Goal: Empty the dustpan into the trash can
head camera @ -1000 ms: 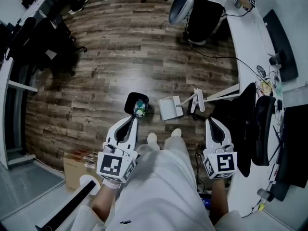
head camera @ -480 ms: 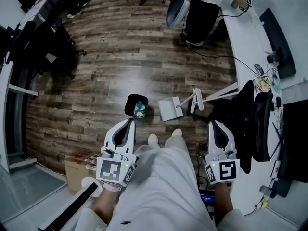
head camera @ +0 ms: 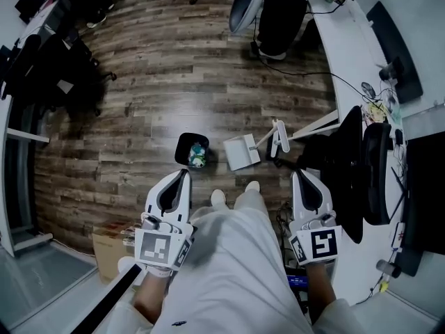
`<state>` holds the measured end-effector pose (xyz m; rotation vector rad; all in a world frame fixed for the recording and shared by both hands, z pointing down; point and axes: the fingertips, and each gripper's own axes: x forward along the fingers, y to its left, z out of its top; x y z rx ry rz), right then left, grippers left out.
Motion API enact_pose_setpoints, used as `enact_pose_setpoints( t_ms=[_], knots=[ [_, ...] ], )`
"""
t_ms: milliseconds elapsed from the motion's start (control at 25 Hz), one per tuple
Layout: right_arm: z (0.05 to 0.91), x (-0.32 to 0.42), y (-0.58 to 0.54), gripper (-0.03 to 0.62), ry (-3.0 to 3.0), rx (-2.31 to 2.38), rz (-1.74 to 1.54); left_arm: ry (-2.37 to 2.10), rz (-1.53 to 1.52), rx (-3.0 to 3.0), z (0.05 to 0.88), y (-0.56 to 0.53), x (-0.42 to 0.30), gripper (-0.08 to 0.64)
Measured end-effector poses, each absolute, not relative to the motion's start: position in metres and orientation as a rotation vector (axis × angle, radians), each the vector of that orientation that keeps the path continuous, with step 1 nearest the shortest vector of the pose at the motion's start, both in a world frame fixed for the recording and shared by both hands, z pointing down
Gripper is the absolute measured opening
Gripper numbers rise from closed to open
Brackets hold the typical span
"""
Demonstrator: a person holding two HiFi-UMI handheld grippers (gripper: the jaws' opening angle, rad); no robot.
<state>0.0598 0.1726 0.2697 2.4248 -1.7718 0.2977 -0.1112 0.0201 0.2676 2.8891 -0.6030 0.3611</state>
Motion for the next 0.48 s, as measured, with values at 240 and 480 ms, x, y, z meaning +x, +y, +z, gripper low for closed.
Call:
enact_pose_setpoints(
  t_ms=[240, 480],
  knots=[
    [0.2761, 0.0544, 0.1688, 0.011, -1.768, 2.404, 0.302, -0.589, 0.362, 2.879, 0.271, 0.0224, -0.1103, 0.006],
    [0.2772, 0.059, 0.1688, 0.011, -1.757, 2.406, 0.296, -0.594, 0.357, 2.874, 0.2728, 0.0251, -0.1072, 0.006]
  ],
)
